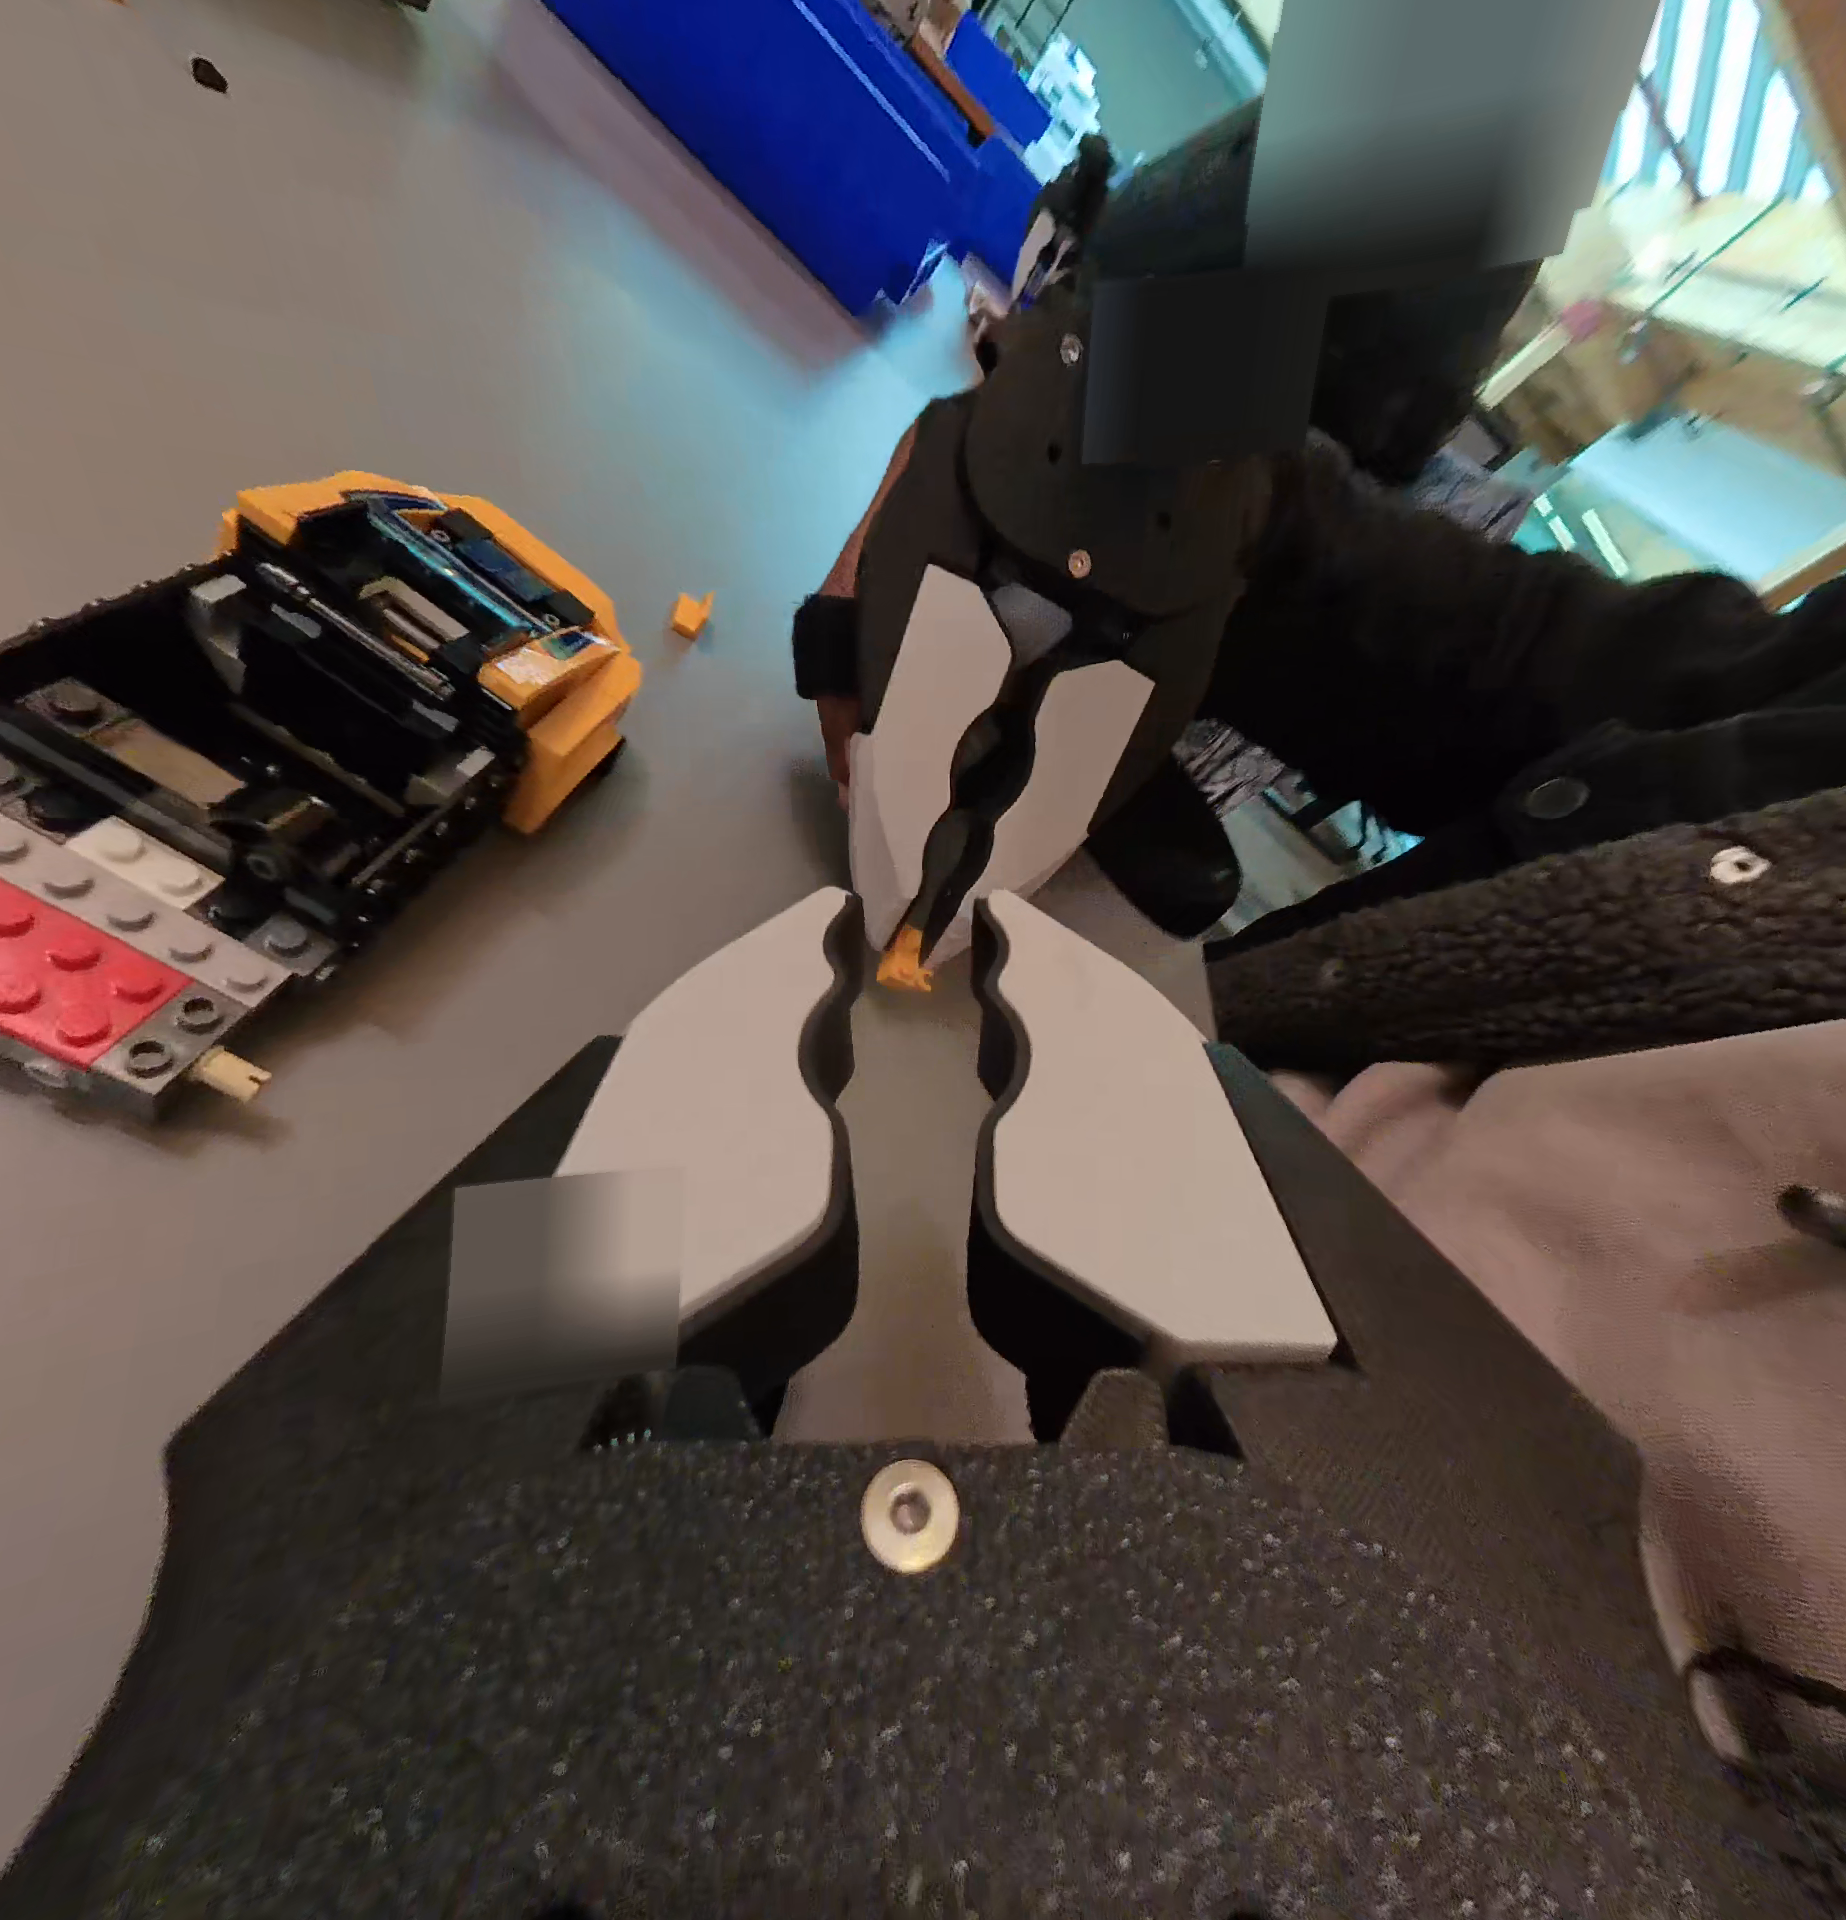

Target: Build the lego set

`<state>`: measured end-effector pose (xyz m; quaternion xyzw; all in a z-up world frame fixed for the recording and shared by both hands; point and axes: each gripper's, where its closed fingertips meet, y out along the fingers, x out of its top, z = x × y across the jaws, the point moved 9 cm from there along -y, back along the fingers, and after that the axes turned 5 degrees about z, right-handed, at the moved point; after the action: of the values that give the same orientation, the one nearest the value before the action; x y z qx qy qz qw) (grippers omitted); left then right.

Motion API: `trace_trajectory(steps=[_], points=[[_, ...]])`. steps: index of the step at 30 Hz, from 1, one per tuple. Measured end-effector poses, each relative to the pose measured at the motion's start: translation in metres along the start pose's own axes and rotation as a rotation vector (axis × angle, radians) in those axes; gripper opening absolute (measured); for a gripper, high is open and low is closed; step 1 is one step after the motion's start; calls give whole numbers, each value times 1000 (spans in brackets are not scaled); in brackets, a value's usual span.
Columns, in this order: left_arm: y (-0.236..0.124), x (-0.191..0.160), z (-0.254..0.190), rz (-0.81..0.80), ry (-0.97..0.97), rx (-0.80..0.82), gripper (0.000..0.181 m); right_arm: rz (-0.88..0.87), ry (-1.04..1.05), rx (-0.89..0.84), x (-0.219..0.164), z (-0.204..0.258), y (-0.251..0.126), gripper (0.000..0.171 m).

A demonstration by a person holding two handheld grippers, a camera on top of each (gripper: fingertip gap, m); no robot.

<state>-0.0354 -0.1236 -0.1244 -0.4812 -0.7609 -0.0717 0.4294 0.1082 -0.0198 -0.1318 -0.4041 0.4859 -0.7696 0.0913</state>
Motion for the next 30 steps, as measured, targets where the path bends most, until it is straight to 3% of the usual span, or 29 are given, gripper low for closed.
trace_trajectory(steps=[1,11,19,27,30], points=[[1,-1,0,15,13,16,19,25,1,17,0,-1,2,8],[5,-6,3,55,8,28,18,97,-24,-42,4,-2,7,13],[5,-7,4,58,6,33,18,30,-23,-121,-4,2,1,22],[6,-6,2,64,18,38,17,-9,120,-287,-48,-5,-63,19],[6,-6,-2,83,87,78,3,50,161,-330,-64,-19,-68,19]])
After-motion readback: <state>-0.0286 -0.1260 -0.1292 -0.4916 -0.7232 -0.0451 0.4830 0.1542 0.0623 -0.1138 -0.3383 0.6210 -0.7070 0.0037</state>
